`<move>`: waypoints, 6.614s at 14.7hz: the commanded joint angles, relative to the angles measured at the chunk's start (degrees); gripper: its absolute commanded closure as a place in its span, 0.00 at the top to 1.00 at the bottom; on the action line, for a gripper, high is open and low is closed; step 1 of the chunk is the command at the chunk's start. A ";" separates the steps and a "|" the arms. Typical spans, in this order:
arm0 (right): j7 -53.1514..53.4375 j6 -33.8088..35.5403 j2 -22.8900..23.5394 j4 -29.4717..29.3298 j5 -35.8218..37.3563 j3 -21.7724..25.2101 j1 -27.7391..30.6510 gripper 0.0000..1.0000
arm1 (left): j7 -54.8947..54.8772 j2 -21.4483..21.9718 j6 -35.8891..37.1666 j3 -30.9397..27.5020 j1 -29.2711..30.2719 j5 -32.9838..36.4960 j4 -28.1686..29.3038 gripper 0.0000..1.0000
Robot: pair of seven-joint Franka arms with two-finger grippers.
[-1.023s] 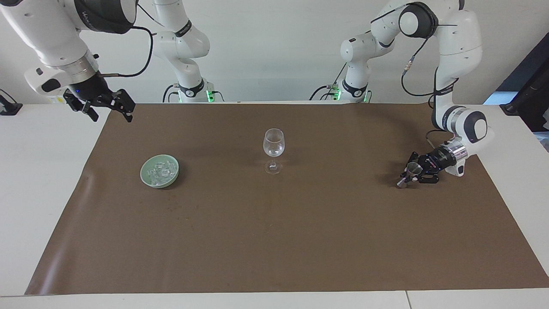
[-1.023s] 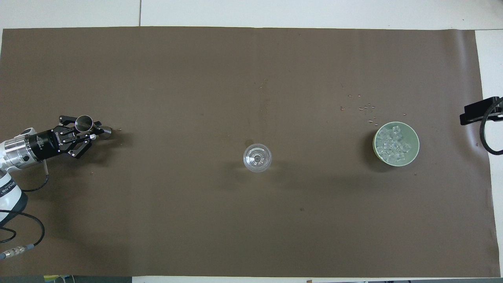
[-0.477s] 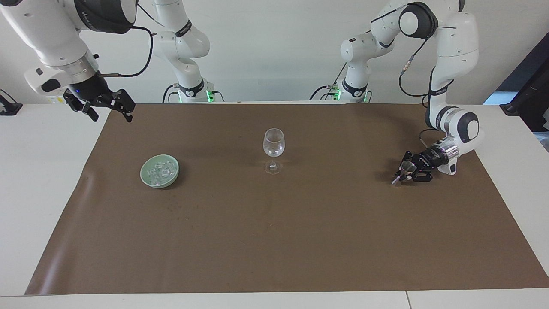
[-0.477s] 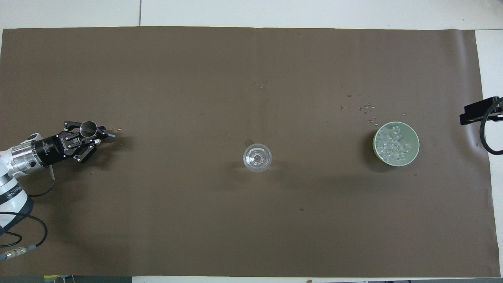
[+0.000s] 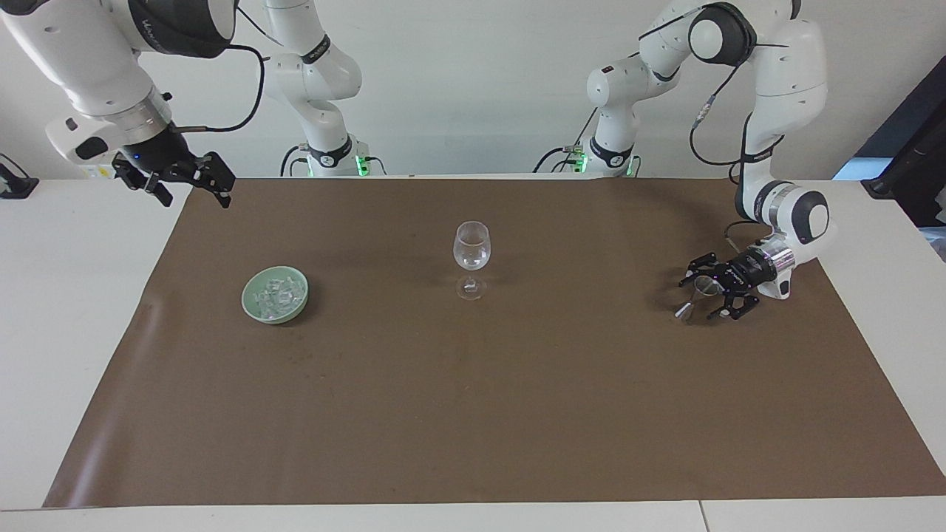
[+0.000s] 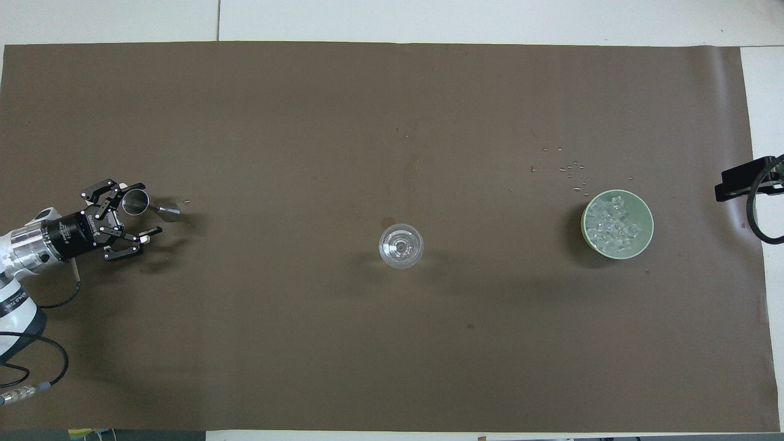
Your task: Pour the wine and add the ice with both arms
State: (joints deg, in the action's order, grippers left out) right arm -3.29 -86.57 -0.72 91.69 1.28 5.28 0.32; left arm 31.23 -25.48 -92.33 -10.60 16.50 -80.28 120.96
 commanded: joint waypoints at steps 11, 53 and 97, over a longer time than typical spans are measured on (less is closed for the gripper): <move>-2.85 -26.45 -7.72 28.27 -3.39 -0.45 -1.46 1.00 | -2.75 1.05 -2.33 -0.38 2.31 33.59 -21.53 1.00; -10.51 -53.27 2.31 42.87 -5.06 -0.45 -1.55 0.55 | -32.37 28.92 9.89 13.50 -14.40 80.02 -29.37 1.00; -10.15 -53.80 2.13 43.23 -4.97 -0.45 -2.51 0.00 | -33.25 29.35 5.23 13.42 -14.92 80.90 -26.39 1.00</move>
State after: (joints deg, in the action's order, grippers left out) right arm -12.66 -140.63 2.25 134.75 -3.11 4.92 -2.02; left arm -1.37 2.65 -86.14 2.71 1.20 0.43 93.11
